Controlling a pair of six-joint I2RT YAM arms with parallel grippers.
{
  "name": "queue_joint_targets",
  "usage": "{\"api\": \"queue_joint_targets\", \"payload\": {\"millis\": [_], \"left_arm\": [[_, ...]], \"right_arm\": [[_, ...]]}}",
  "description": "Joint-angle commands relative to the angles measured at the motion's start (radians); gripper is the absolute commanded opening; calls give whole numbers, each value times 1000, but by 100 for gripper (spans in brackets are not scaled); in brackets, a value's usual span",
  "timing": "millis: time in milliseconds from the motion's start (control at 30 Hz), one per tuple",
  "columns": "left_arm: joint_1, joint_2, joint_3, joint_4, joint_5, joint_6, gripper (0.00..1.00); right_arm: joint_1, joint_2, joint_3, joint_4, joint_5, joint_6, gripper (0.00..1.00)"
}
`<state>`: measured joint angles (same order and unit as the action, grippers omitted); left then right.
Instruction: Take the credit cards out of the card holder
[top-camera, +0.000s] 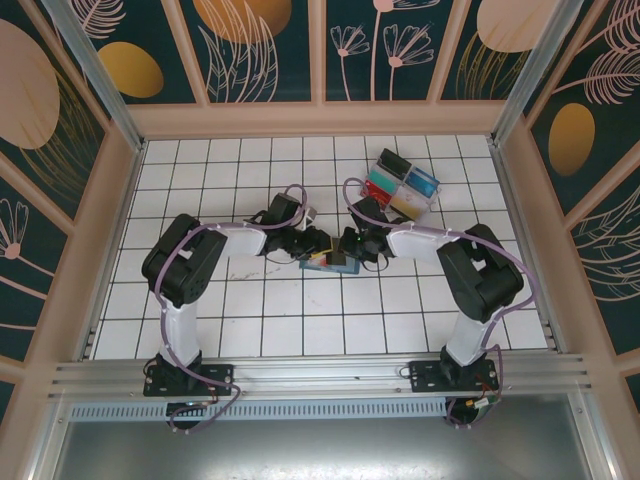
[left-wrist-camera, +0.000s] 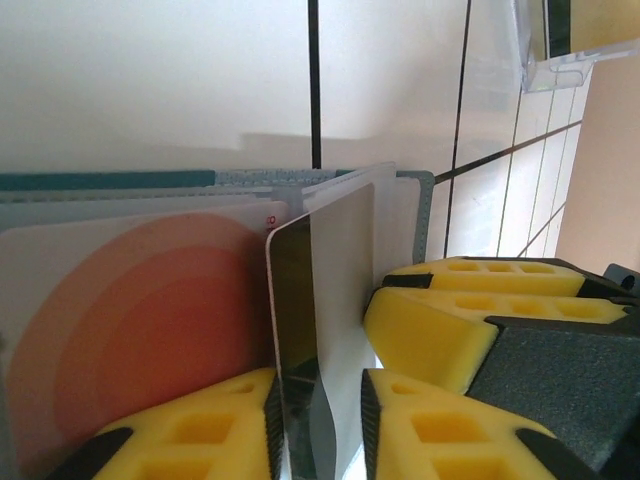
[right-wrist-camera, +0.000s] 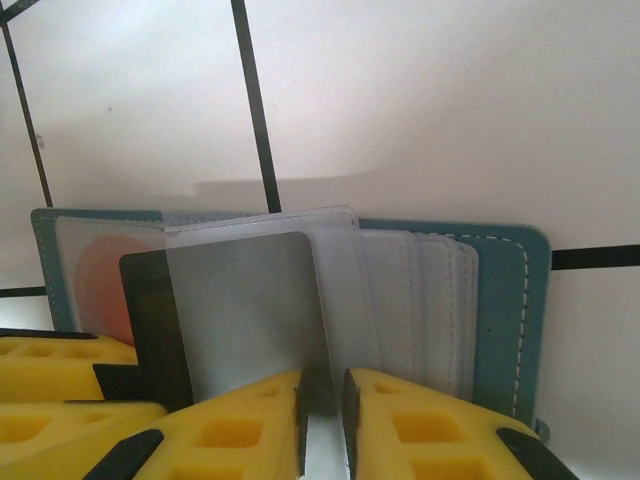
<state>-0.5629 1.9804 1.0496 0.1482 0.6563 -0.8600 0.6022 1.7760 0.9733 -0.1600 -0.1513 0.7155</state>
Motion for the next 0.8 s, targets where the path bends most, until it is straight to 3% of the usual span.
{"api": "queue_joint_targets", "payload": {"millis": [0, 133, 333, 567, 667, 767], "left_arm": [[-8, 17, 19, -15, 15, 11, 22], [-1, -4, 16, -45, -10, 38, 10], [35, -66, -26, -84, -24, 85, 1], [81, -177, -61, -176, -54, 164, 0], [106, -241, -54, -207, -60, 191, 0], [128, -312, -34, -225, -58, 201, 0]], "right_arm": [[-2, 50, -8, -65, 12, -8, 22], [-4, 45, -7, -98, 58, -6, 21], [-17, 27, -21, -113, 95, 8, 21], [-26, -13, -15, -86, 69, -1, 21], [-37, -81, -18, -13, 3, -23, 22], [-50, -171, -25, 88, -91, -36, 29]]}}
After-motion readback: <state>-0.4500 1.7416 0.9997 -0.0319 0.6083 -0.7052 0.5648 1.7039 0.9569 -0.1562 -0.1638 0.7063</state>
